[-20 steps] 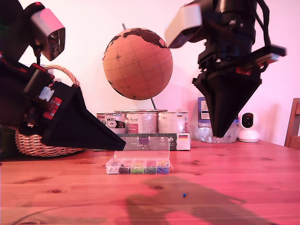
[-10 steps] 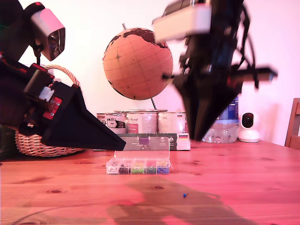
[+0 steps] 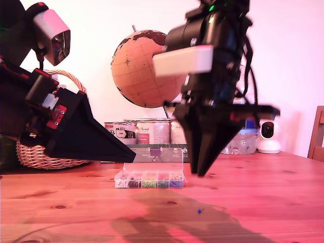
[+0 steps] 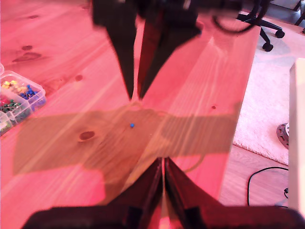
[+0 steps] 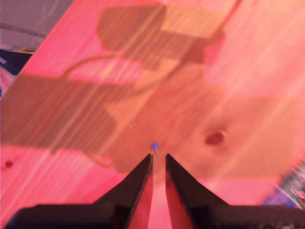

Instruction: Sort the loose pins on the table into their correct compartments

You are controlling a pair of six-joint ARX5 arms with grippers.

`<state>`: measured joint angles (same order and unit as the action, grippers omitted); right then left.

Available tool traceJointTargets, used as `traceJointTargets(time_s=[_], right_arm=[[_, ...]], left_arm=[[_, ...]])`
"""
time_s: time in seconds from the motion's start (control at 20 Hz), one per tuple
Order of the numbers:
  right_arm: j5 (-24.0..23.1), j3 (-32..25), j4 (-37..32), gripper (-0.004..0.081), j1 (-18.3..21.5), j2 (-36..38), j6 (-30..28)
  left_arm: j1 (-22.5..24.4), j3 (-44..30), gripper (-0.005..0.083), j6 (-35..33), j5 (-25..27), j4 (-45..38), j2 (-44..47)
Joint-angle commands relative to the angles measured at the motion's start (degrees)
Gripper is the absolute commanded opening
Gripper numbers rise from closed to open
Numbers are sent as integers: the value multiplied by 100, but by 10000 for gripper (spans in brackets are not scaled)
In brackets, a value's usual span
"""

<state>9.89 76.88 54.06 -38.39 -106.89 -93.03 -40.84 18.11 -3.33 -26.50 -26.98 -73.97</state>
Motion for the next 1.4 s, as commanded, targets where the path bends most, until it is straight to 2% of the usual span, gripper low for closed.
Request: traceJointTargets(time_s=[0.0,0.8,1.35], right_arm=[[0,2,-4,71,-61,-229,-17],[-295,2,-114,71,-120,-664,4],[-295,2,-262,71,-120,-684,24]], left_arm=[[-4,-11,-21,11,-2,-24,-22],[-4,-11,-21,11,-2,-17,-22],[-4,-11,-21,11,-4,-7,-22]])
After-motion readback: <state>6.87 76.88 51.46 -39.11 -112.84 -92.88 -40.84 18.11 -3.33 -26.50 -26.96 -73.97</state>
